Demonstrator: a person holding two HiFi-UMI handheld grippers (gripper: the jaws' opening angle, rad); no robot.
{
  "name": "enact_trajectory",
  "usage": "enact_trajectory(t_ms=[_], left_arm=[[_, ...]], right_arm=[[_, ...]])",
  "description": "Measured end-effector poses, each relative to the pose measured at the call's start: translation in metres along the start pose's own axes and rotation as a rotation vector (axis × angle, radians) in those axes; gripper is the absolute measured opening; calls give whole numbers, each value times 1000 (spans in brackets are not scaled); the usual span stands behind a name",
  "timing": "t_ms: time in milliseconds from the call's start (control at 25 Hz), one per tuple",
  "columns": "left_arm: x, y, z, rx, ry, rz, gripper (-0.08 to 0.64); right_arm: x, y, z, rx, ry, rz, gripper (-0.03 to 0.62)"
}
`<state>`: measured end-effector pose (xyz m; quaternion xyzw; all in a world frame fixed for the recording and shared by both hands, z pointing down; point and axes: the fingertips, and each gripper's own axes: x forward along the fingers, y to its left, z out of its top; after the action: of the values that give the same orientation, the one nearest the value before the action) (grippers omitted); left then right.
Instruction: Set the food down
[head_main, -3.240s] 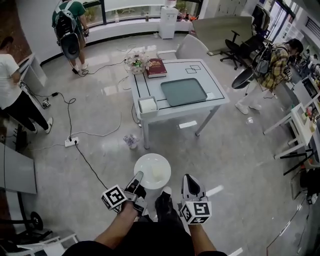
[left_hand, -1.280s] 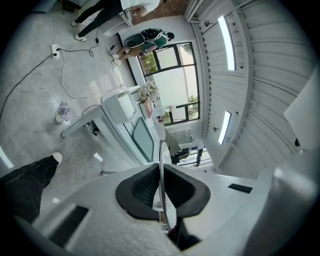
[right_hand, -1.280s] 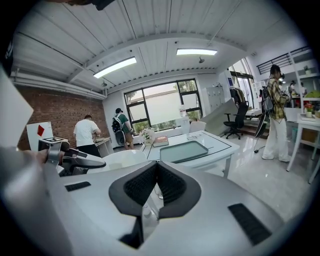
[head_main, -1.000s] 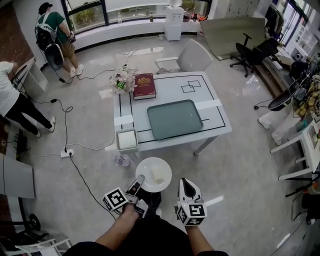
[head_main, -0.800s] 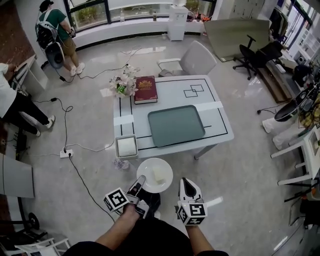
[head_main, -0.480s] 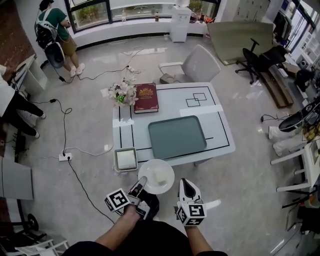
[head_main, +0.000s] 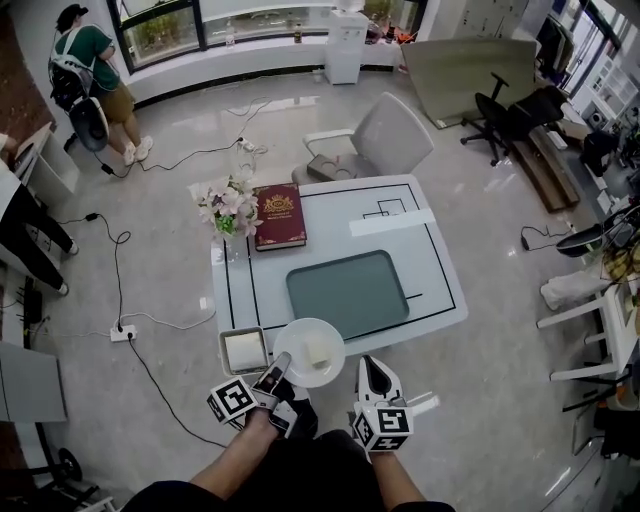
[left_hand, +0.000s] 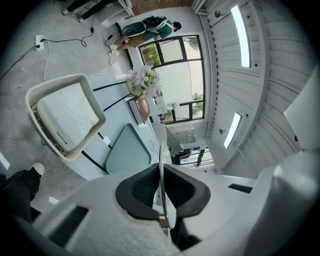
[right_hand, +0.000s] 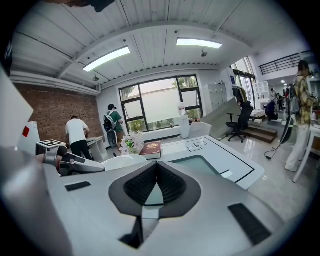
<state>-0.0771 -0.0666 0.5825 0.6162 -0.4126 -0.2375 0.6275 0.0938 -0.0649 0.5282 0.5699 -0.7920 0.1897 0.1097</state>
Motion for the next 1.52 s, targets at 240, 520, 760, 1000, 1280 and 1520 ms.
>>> enact_trajectory(t_ms=[240,520,760,1000,1280,1520], left_arm=[[19,-1,12,-4,22,-10,20],[31,-1,18,-6,36,-11,20],[46,0,21,-6,41,-7,20],[67,-4,25,1,48,-6,20],[95,-2,30,1,53,12,20],[124,9,34,14,62,35,20]], right_arm=[[15,-5,8,-2,-1,-24,9],[20,-9,10,0,1,-39,9],[24,-19,12,5,-1,-54,9],[37,-31,20,10,-2,-55,9],[60,-45,27,17,10,-44,9],[84,-61,27,23,34,-36,9]])
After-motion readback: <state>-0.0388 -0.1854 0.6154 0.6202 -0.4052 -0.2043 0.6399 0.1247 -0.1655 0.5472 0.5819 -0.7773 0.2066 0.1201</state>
